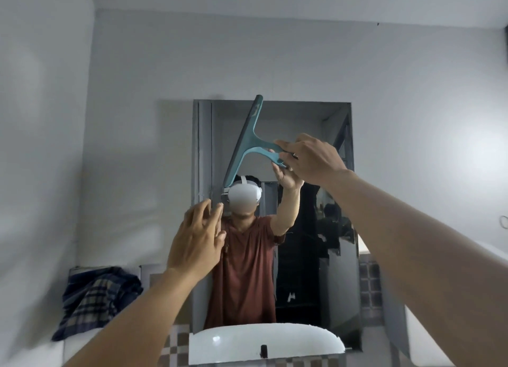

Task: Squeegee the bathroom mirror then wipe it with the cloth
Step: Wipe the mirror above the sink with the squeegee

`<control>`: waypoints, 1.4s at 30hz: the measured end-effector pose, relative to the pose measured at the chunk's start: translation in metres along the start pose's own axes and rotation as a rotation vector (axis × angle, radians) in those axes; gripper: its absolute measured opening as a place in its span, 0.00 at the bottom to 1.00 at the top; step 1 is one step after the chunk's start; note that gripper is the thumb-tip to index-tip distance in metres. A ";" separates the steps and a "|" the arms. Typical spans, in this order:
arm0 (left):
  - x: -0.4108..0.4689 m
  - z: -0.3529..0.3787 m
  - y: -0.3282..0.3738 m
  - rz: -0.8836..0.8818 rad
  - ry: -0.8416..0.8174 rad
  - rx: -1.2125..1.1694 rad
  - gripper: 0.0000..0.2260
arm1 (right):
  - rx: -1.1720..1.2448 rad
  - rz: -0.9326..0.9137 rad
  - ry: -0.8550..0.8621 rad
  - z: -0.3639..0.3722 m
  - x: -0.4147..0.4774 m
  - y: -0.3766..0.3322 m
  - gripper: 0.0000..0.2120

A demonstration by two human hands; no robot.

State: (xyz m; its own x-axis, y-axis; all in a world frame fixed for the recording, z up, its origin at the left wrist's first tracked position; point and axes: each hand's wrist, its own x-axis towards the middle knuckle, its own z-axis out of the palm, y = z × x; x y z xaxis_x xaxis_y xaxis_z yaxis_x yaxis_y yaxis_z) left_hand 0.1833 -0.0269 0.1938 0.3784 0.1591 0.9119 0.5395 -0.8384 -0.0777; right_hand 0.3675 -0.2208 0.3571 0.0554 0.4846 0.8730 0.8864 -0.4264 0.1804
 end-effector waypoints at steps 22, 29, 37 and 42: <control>0.032 -0.009 -0.017 0.084 -0.083 0.066 0.41 | 0.102 0.353 0.099 0.001 -0.059 0.040 0.19; 0.029 -0.010 -0.016 0.082 -0.087 0.043 0.39 | 0.162 0.424 0.122 0.005 -0.067 0.036 0.19; 0.019 -0.003 -0.011 0.116 -0.093 -0.005 0.38 | 0.194 0.527 0.119 0.011 -0.083 0.043 0.20; 0.019 -0.003 -0.010 0.098 -0.095 0.001 0.39 | 0.253 0.612 0.128 0.020 -0.100 0.042 0.21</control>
State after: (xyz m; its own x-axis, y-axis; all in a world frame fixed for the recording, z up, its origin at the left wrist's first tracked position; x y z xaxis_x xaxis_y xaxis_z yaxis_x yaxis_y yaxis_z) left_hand 0.1823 -0.0174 0.2130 0.4991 0.1251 0.8574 0.4968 -0.8520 -0.1648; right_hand 0.4089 -0.2721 0.2679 0.5412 0.1116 0.8334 0.7935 -0.3960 -0.4622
